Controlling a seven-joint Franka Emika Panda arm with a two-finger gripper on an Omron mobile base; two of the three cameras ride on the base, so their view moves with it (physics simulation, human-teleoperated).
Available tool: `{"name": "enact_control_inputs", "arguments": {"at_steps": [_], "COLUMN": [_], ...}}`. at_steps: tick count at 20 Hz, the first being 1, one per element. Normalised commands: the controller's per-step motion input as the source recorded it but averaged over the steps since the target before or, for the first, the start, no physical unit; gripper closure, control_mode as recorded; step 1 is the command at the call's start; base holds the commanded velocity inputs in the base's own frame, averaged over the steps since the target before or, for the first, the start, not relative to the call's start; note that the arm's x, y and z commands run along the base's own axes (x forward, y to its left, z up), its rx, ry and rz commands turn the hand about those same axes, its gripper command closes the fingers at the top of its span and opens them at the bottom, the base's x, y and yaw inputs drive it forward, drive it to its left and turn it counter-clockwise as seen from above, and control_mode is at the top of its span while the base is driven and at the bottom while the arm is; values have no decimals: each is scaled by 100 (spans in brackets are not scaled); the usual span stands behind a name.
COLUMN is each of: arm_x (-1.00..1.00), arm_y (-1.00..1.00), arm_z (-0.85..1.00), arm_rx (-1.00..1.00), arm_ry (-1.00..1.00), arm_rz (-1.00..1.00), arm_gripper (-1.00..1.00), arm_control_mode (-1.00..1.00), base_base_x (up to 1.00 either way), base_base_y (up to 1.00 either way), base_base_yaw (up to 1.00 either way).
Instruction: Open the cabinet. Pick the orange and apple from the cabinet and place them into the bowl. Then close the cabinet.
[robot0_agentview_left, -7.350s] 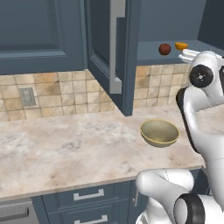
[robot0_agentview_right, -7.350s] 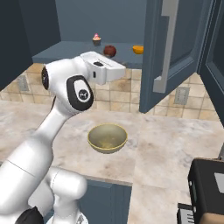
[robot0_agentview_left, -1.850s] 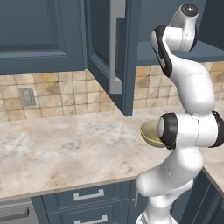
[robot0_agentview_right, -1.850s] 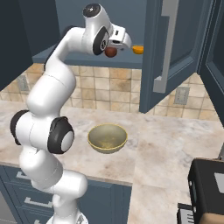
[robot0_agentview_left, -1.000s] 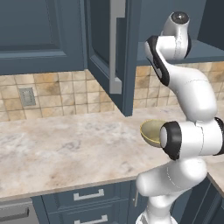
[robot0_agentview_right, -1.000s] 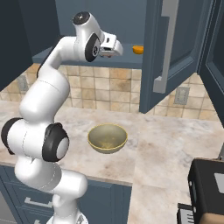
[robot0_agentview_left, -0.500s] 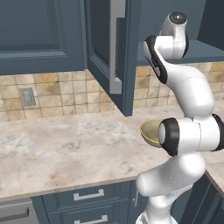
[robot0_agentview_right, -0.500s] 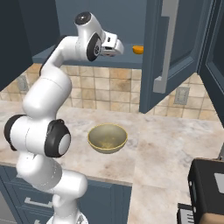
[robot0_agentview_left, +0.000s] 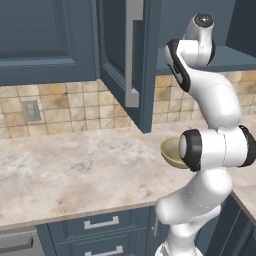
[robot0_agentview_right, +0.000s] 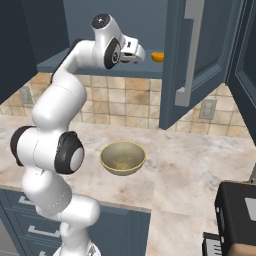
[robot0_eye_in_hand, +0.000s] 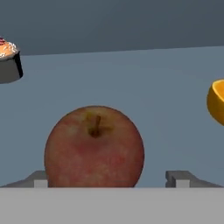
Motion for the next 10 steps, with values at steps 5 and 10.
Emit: {"name": "enact_control_inputs", "arguments": {"at_steps": [5, 10], "arm_x": [57, 23], "arm_y": [3, 0], "arm_z": [0, -9], "arm_rx": [0, 0], "arm_ry": [0, 0], "arm_rz": [0, 0], "arm_gripper": [-100, 100], "arm_control_mode": [-100, -100], "base_base_x": [0, 0], "base_base_y": [0, 0], "base_base_yaw": [0, 0]}}
